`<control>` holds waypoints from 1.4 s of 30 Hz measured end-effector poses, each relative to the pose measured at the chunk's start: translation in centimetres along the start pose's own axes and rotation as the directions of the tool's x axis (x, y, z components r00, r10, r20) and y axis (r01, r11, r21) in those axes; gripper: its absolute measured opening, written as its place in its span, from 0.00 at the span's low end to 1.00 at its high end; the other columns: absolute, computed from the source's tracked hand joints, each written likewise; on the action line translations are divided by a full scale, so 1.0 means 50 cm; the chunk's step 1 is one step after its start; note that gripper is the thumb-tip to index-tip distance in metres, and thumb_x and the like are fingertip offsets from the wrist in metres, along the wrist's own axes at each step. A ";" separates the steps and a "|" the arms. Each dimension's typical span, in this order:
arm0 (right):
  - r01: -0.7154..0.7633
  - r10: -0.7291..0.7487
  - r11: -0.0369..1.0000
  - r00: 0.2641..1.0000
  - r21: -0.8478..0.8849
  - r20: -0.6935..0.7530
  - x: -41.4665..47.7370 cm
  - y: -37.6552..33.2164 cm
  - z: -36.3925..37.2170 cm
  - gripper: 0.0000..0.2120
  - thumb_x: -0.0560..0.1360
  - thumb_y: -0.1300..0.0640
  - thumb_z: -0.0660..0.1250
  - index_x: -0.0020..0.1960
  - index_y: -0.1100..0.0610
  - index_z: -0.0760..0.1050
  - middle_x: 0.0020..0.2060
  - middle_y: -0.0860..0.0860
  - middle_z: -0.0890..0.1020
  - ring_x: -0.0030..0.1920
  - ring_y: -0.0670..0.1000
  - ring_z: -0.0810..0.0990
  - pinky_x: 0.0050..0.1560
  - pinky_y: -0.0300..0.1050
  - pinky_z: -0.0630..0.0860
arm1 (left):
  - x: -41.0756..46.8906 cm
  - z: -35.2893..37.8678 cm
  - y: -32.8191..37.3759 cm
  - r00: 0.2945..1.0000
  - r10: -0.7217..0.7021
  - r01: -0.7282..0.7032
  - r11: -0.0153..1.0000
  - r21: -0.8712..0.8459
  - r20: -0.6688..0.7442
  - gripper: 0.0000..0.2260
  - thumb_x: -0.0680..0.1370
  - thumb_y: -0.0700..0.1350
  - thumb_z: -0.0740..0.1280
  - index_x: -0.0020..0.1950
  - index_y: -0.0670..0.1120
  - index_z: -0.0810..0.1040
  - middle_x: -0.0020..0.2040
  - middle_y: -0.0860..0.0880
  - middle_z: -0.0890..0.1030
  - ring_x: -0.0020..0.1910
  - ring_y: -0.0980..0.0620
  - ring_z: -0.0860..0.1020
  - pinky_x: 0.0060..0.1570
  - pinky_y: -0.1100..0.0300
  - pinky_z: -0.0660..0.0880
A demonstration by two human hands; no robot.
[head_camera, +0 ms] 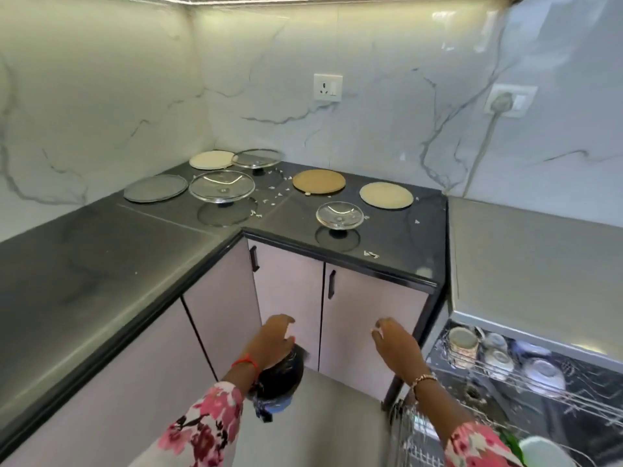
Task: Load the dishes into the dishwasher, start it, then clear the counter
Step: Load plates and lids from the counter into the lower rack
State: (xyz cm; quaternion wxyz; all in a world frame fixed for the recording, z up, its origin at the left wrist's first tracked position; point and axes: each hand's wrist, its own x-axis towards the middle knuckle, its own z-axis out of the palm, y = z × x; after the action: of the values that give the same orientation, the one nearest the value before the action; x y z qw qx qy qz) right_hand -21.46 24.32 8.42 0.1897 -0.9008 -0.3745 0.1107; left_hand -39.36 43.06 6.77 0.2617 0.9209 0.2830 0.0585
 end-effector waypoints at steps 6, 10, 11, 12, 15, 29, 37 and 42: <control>-0.033 0.063 0.991 0.969 0.129 -0.238 0.192 -0.031 -0.065 0.11 0.79 0.57 0.58 0.48 0.63 0.74 0.45 0.58 0.78 0.46 0.58 0.77 0.43 0.44 0.68 | 0.179 -0.073 -0.062 0.996 0.048 -0.047 0.999 0.011 -0.074 0.17 0.77 0.39 0.62 0.66 0.37 0.68 0.66 0.41 0.70 0.69 0.46 0.65 0.69 0.59 0.58; -0.058 0.112 0.981 0.949 0.184 -0.296 0.366 -0.019 -0.094 0.13 0.79 0.56 0.57 0.46 0.64 0.74 0.43 0.59 0.79 0.43 0.57 0.78 0.44 0.50 0.74 | 0.344 -0.097 -0.097 0.994 0.037 -0.038 0.999 -0.013 -0.107 0.17 0.77 0.40 0.63 0.65 0.38 0.69 0.65 0.41 0.71 0.68 0.45 0.66 0.67 0.58 0.61; -0.069 0.130 0.978 0.941 0.198 -0.313 0.407 -0.014 -0.101 0.12 0.79 0.56 0.58 0.46 0.64 0.74 0.43 0.59 0.79 0.43 0.58 0.78 0.44 0.51 0.74 | 0.381 -0.103 -0.102 0.992 0.032 -0.035 0.999 -0.028 -0.119 0.17 0.77 0.39 0.63 0.65 0.38 0.69 0.64 0.40 0.72 0.67 0.44 0.67 0.67 0.57 0.61; -0.081 0.150 0.973 0.934 0.215 -0.326 0.455 -0.009 -0.109 0.12 0.79 0.56 0.58 0.47 0.64 0.74 0.43 0.59 0.79 0.44 0.58 0.78 0.45 0.51 0.74 | 0.429 -0.109 -0.107 0.991 0.025 -0.030 0.999 -0.043 -0.132 0.17 0.76 0.39 0.64 0.64 0.37 0.70 0.63 0.40 0.72 0.66 0.43 0.68 0.66 0.57 0.62; -0.120 0.192 0.964 0.930 0.237 -0.312 0.598 0.010 -0.136 0.11 0.79 0.56 0.59 0.49 0.63 0.74 0.45 0.58 0.80 0.46 0.58 0.78 0.45 0.49 0.72 | 0.568 -0.128 -0.108 0.980 -0.023 0.008 0.997 -0.076 -0.196 0.16 0.76 0.37 0.64 0.62 0.34 0.71 0.61 0.37 0.73 0.64 0.41 0.70 0.65 0.57 0.63; -0.563 0.662 0.711 0.737 0.421 -0.132 1.015 0.131 -0.204 0.30 0.78 0.55 0.60 0.70 0.72 0.53 0.67 0.66 0.61 0.65 0.64 0.66 0.62 0.53 0.68 | 0.963 -0.118 -0.159 0.983 -0.027 0.034 0.999 0.038 -0.179 0.19 0.78 0.44 0.62 0.67 0.39 0.68 0.70 0.41 0.66 0.72 0.44 0.61 0.72 0.51 0.55; -0.606 0.764 0.582 0.636 0.542 -0.109 1.090 0.164 -0.202 0.21 0.76 0.64 0.60 0.67 0.69 0.64 0.64 0.65 0.71 0.63 0.64 0.70 0.59 0.55 0.72 | 0.975 -0.114 -0.162 0.943 -0.072 0.096 0.994 0.058 -0.326 0.19 0.73 0.54 0.59 0.59 0.46 0.74 0.60 0.48 0.75 0.60 0.47 0.72 0.61 0.53 0.65; -0.397 0.848 0.153 0.523 0.905 0.086 1.120 0.161 -0.214 0.27 0.77 0.65 0.57 0.74 0.56 0.56 0.66 0.56 0.69 0.59 0.61 0.75 0.50 0.62 0.79 | 1.071 -0.176 -0.124 0.874 -0.405 0.263 0.859 -0.440 -0.267 0.17 0.77 0.45 0.65 0.62 0.37 0.70 0.56 0.40 0.75 0.58 0.43 0.72 0.59 0.52 0.67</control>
State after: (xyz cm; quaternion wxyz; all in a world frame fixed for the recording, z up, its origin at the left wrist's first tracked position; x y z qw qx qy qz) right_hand 26.24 56.47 11.47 0.6159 -0.7457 0.2146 0.1362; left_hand -0.04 80.88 8.95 0.3911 0.7601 0.4652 0.2298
